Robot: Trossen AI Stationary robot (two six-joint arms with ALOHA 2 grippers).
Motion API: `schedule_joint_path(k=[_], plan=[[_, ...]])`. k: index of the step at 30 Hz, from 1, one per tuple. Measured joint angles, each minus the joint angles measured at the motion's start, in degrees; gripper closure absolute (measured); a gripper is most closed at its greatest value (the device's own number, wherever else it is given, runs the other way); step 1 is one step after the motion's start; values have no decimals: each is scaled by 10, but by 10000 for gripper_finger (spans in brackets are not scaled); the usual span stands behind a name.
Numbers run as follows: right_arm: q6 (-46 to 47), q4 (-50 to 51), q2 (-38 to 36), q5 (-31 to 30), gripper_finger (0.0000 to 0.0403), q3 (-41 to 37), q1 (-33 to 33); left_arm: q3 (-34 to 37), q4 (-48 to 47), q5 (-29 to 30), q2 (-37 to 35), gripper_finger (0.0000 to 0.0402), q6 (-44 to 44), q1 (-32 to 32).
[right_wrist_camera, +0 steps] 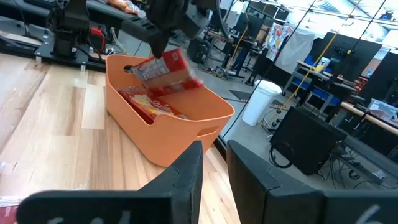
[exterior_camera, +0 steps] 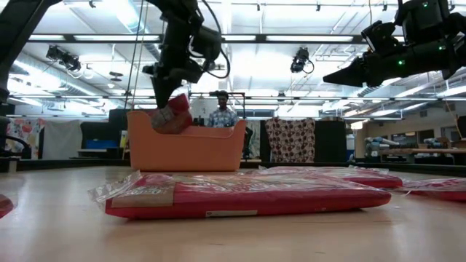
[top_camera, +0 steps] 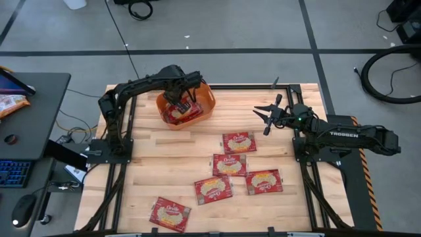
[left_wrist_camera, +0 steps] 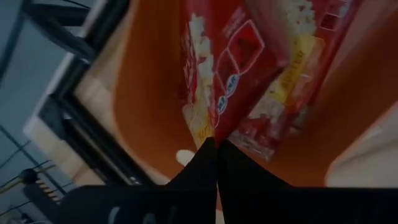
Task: Sort popcorn bags into baskets
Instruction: Put the red popcorn pack into the orange bin
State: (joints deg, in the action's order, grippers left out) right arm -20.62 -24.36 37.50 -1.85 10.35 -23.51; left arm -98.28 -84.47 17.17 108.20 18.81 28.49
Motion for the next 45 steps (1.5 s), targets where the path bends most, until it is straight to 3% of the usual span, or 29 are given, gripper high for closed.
schedule_joint_path(k=[12,23,33,38,45], plan=[[0,0,0,0,323,0,0,28,33,-9,0,390,0,-17],[-1,14,-1,-8,323,0,0,28,110,-7,-21,284,-68,-30],[-10,14,-8,-16,323,0,0,28,212,-74,-43,267,-272,-160],[-10,15,-9,-15,323,0,0,32,224,-32,-31,264,-329,-224],[-10,75,-28,-17,323,15,0,32,242,4,-31,225,-315,-289]])
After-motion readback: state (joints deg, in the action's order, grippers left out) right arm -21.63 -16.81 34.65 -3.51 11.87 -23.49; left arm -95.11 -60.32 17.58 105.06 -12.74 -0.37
